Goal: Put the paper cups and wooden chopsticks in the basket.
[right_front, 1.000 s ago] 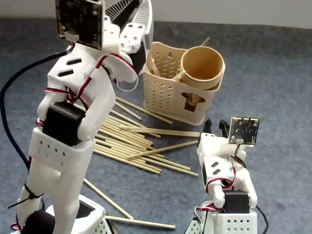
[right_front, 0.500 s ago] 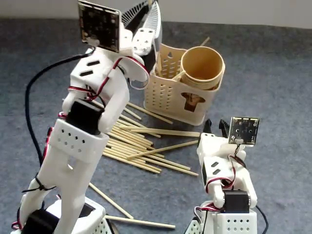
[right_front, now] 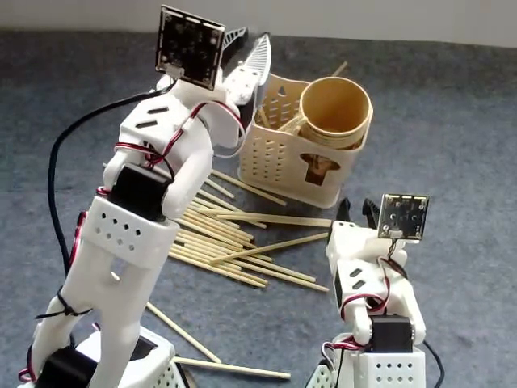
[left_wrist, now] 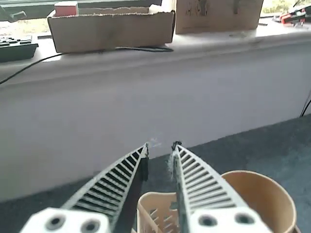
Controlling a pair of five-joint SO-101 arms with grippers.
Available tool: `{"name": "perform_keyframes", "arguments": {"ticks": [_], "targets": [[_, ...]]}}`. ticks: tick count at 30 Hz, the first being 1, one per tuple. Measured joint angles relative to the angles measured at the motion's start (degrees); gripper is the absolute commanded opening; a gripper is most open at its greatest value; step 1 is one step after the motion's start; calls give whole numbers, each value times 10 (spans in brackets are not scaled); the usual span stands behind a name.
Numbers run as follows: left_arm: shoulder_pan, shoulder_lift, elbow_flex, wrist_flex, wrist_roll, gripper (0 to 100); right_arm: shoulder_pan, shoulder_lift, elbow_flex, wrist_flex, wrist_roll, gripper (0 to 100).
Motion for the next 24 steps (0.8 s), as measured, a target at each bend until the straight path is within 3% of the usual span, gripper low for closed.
{"name": "perform_keyframes", "arguments": {"ticks": [5,19,24], "targets": [[-17,0,-29,105,-18,98,0,0,4,0,0,127],[-155,0,-58,389,-20,102,0,0,4,0,0,127],[-178,0,-58,494,56,102,0,0,4,0,0,127]]}}
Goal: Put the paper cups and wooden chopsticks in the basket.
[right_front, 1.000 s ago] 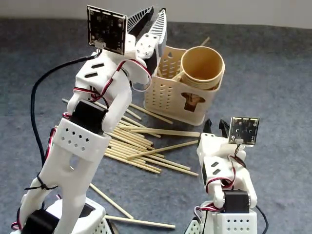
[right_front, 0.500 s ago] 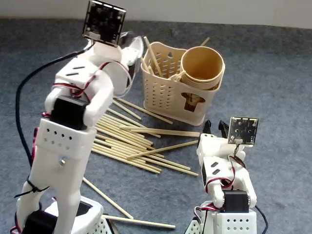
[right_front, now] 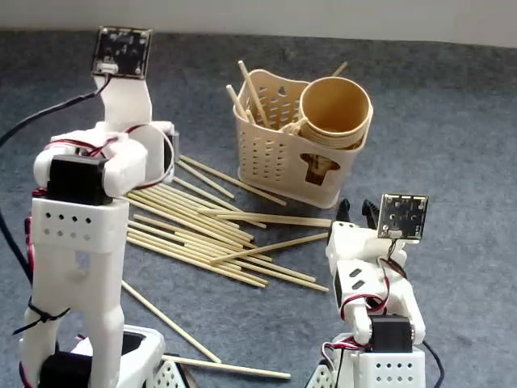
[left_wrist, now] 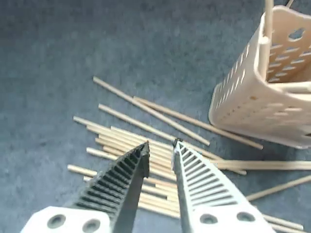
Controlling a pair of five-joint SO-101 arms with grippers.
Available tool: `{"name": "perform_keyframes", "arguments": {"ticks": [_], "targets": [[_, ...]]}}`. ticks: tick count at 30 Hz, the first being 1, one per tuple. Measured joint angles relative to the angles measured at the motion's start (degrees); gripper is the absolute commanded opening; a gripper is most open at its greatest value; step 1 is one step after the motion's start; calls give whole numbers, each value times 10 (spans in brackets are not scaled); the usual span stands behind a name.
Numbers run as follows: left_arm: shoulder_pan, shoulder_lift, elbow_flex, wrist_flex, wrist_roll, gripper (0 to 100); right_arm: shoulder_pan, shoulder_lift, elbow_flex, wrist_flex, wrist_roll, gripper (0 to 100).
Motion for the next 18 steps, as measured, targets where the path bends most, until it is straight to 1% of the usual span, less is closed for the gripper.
{"name": "perform_keyframes", "arguments": {"ticks": [2,4,7,10,14,18], "targets": [[-4,0,0,43,21,98,0,0,0,0,0,127],[-11,0,0,84,26,98,0,0,0,0,0,127],[-31,-1,0,116,30,98,0,0,0,0,0,127],[-55,-1,23,125,30,98,0,0,0,0,0,127],[-83,-1,84,125,30,98,0,0,0,0,0,127],[-133,-1,155,125,30,101,0,0,0,0,0,127]]}}
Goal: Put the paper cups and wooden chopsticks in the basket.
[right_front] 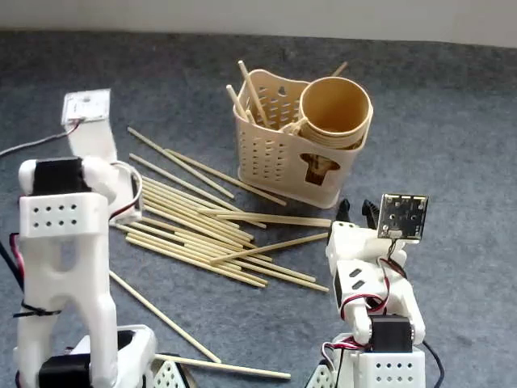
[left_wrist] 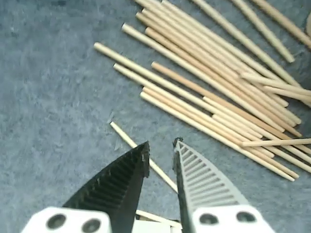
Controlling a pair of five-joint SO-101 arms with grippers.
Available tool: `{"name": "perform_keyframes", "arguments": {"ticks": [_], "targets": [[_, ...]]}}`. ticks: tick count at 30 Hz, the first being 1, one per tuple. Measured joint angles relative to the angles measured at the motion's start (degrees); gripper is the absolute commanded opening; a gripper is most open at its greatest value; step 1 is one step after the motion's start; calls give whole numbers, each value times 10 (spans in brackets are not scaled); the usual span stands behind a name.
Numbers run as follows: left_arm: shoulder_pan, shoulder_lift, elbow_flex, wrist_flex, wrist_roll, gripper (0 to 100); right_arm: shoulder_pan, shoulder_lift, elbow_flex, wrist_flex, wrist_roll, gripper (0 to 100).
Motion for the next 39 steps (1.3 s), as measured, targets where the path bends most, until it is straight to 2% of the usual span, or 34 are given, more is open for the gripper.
{"name": "perform_keyframes", "arguments": {"ticks": [8,13,15,19,21,27,32,36,39], "targets": [[-83,0,120,-9,0,103,-2,0,0,0,0,127],[-127,0,206,-95,0,104,-13,-1,12,-4,0,127],[-135,0,241,-131,4,133,-14,-1,12,-13,0,127],[-140,0,302,-187,43,253,-16,-1,13,-18,0,127],[-140,0,323,-215,64,271,-16,-1,13,-18,0,127],[-122,0,399,-284,104,191,-16,-1,13,-19,0,127],[-101,-2,458,-368,112,86,-16,-1,13,-19,0,127],[-99,-2,465,-402,112,7,-16,-1,13,-19,0,127],[-99,-1,477,-424,112,9,-16,-1,13,-19,0,127]]}}
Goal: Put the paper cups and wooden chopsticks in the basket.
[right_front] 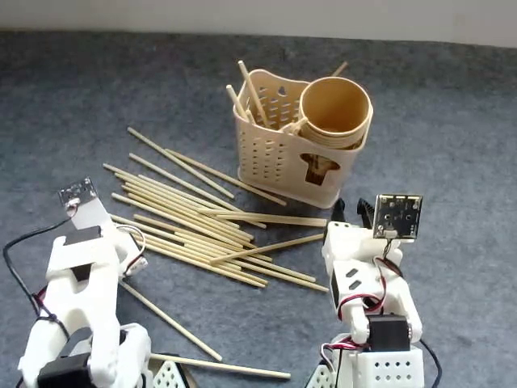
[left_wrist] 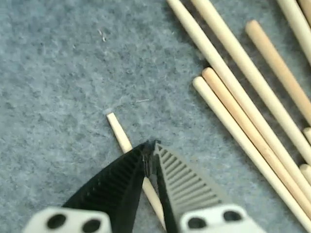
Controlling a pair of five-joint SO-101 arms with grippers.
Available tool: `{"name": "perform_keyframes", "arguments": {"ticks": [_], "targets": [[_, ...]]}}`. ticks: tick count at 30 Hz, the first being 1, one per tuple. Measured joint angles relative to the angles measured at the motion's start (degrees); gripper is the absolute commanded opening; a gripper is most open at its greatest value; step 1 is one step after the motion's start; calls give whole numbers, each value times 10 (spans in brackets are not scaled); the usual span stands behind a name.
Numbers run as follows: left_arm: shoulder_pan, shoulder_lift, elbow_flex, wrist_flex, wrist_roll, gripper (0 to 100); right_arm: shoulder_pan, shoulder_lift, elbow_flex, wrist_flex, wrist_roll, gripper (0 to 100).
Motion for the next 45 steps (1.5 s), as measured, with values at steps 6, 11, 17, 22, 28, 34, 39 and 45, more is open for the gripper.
{"name": "perform_keyframes", "arguments": {"ticks": [6,11,17,22,28,34,39,45], "targets": [[4,0,2,-14,29,9,0,0,0,0,0,127],[25,0,-25,-10,74,11,0,0,0,0,0,127],[26,0,-133,117,94,15,0,0,0,0,0,127],[5,0,-159,181,94,117,0,0,0,0,0,127],[-49,0,-140,185,59,223,0,0,0,0,0,127],[-51,0,-67,154,54,171,0,0,0,0,0,127],[-51,0,-11,61,54,171,0,0,0,0,0,127],[-25,-2,1,46,55,98,0,0,0,0,0,127]]}}
